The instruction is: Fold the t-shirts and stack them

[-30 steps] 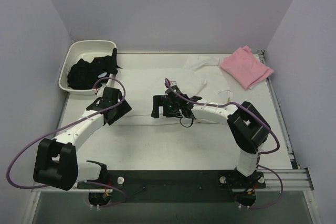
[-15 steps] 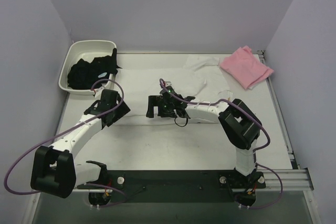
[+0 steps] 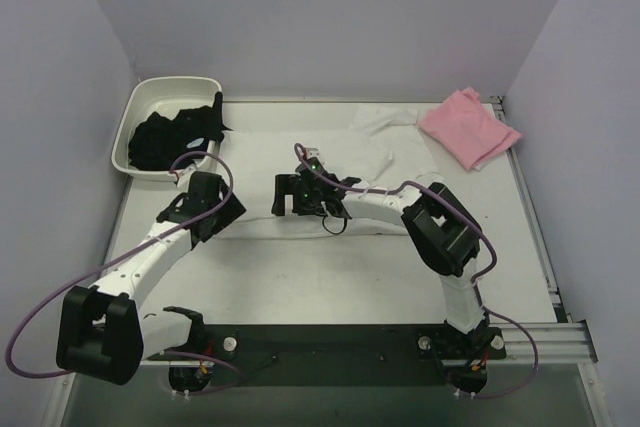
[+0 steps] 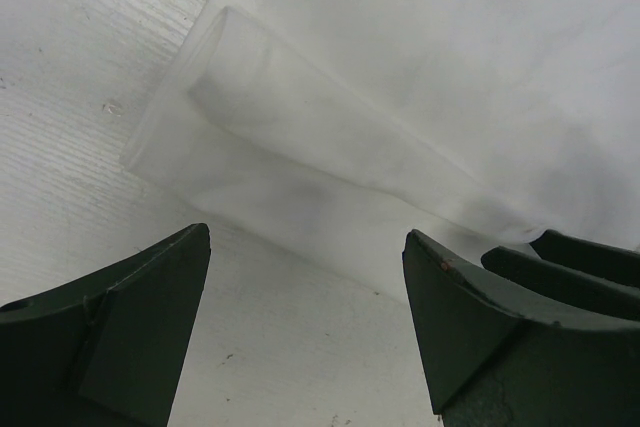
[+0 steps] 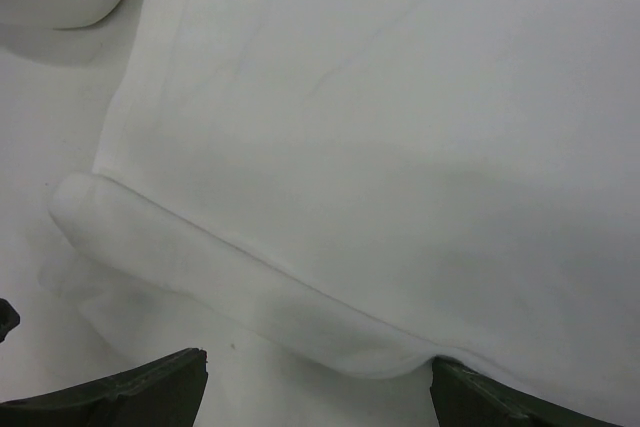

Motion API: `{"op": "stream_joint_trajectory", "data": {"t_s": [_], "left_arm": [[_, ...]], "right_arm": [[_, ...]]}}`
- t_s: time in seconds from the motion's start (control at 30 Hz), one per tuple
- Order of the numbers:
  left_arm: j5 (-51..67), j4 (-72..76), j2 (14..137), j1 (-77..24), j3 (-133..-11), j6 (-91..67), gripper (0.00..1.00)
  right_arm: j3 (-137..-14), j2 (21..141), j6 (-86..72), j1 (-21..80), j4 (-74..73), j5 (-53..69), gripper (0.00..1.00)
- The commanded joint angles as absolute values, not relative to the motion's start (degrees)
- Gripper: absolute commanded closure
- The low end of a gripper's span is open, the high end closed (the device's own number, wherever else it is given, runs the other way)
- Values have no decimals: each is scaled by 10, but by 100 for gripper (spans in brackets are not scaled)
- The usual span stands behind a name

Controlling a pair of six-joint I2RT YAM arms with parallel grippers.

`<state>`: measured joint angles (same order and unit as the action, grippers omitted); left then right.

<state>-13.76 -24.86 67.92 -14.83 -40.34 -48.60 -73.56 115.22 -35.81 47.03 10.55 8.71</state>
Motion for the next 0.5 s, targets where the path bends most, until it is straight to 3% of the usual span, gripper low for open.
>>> {"op": "stream_joint_trajectory", "data": {"t_s": [0.0,0.47], "left_arm": [[-149,-240,662,-143,-403,-474,12],[-147,-239,659,-139,-391,-468,12]], "right_arm": [[-777,1172,-342,474,132,49,4],[-804,1200,-336,475,178,-24,5]]}}
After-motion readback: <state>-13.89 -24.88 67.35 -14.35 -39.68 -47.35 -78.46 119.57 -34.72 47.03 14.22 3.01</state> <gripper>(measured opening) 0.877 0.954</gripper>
